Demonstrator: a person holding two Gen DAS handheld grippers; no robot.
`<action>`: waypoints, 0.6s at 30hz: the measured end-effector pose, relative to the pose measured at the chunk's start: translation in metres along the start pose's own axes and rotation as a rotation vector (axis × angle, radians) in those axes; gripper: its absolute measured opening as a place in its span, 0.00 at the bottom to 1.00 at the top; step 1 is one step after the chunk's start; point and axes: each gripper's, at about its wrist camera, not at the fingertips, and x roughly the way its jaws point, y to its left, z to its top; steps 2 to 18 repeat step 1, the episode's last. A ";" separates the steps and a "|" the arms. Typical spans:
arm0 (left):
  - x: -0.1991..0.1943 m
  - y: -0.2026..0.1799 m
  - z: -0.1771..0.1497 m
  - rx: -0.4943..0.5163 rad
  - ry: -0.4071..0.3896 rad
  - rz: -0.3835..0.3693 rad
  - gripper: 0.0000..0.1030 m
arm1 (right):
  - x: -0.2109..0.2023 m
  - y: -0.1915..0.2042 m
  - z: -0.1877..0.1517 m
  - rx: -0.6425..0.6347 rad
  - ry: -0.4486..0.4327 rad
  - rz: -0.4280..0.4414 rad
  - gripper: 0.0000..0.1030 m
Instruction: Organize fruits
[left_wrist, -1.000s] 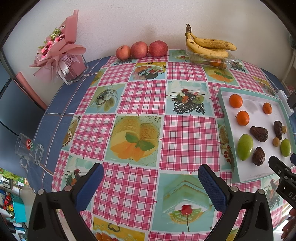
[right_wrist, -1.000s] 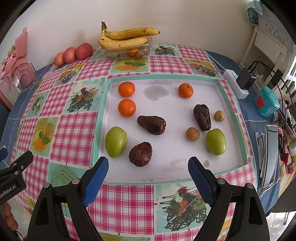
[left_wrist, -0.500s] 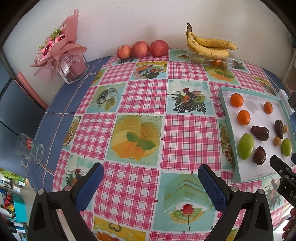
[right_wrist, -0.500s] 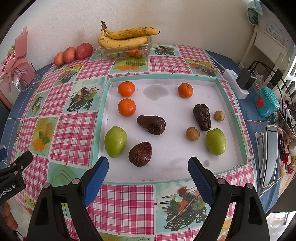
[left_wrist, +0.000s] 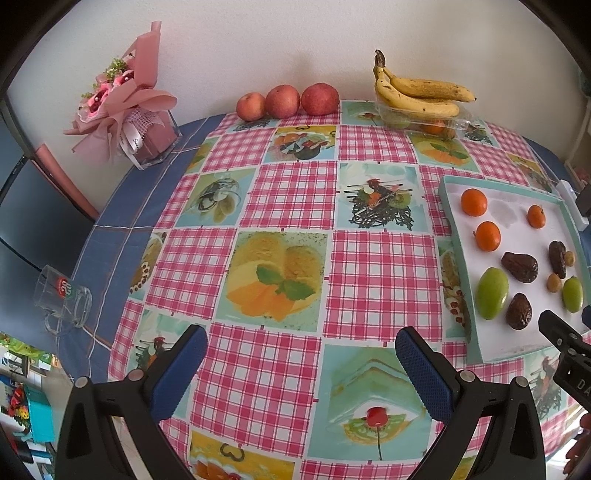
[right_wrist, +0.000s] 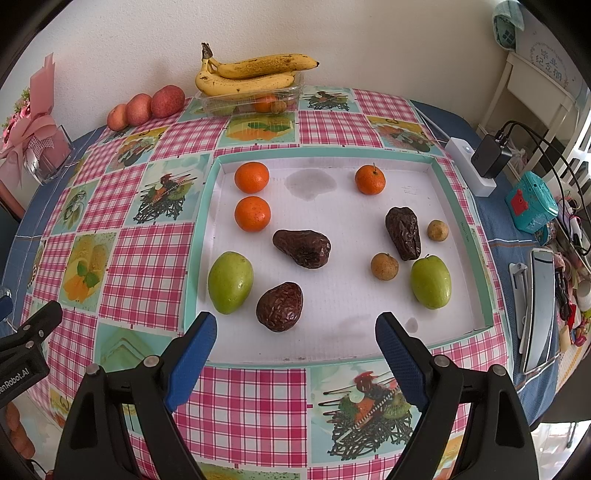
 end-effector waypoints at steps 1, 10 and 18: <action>0.001 0.000 0.000 0.002 0.003 -0.005 1.00 | 0.000 0.001 0.001 -0.001 0.000 0.000 0.86; 0.001 0.000 0.000 0.002 0.003 -0.005 1.00 | 0.000 0.001 0.001 -0.001 0.000 0.000 0.86; 0.001 0.000 0.000 0.002 0.003 -0.005 1.00 | 0.000 0.001 0.001 -0.001 0.000 0.000 0.86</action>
